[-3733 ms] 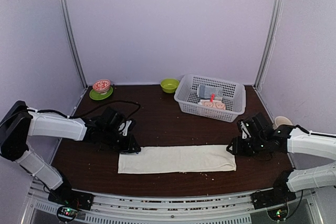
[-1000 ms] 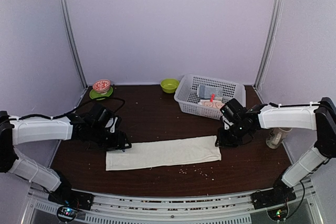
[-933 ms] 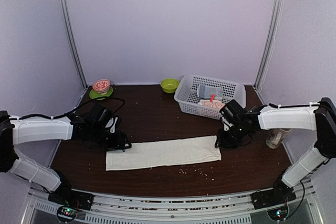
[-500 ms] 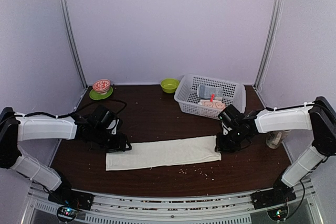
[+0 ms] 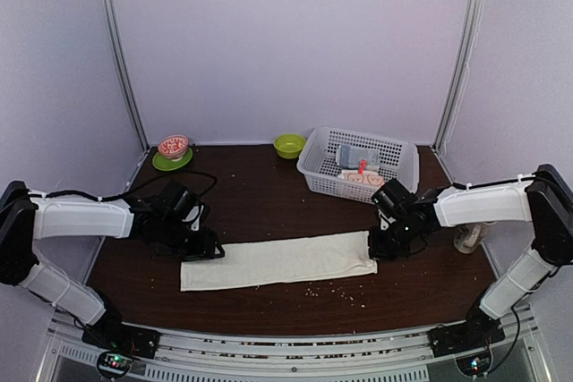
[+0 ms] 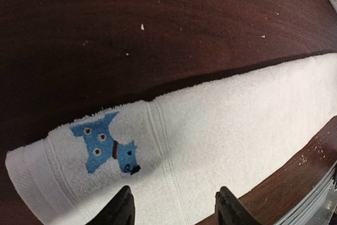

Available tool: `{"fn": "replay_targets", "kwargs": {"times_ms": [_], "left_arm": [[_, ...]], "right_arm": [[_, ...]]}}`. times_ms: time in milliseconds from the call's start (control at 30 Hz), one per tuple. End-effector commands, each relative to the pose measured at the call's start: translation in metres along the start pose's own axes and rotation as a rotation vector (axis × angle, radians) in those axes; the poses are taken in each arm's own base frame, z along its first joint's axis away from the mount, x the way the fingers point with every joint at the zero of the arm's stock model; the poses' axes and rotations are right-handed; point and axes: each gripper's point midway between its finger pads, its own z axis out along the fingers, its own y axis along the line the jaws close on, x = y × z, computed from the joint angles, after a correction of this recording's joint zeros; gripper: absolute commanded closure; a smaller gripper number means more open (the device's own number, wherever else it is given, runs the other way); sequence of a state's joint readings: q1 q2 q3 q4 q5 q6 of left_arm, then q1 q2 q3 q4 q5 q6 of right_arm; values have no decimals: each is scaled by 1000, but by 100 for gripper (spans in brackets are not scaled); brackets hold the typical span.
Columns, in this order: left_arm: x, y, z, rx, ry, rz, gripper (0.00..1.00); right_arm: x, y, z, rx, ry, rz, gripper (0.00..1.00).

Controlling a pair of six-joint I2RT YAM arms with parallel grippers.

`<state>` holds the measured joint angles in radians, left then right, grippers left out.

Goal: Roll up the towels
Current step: Smooth out the towel at the center of the board.

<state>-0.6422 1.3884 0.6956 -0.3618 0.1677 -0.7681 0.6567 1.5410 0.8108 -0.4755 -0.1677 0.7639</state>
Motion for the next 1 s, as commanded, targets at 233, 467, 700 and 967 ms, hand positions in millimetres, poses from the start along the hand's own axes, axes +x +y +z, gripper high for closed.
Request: {"fn": "replay_targets", "kwargs": {"times_ms": [233, 467, 700, 967], "left_arm": [[3, 11, 13, -28, 4, -5, 47], [4, 11, 16, -29, 13, -3, 47], [6, 13, 22, -35, 26, -10, 47], [9, 15, 23, -40, 33, -10, 47]], "right_arm": [[-1, -3, -29, -3, -44, -30, 100], [17, -8, -31, -5, 24, -76, 100], [32, -13, -13, -4, 94, -72, 100], [51, -24, 4, 21, 180, -93, 100]]}}
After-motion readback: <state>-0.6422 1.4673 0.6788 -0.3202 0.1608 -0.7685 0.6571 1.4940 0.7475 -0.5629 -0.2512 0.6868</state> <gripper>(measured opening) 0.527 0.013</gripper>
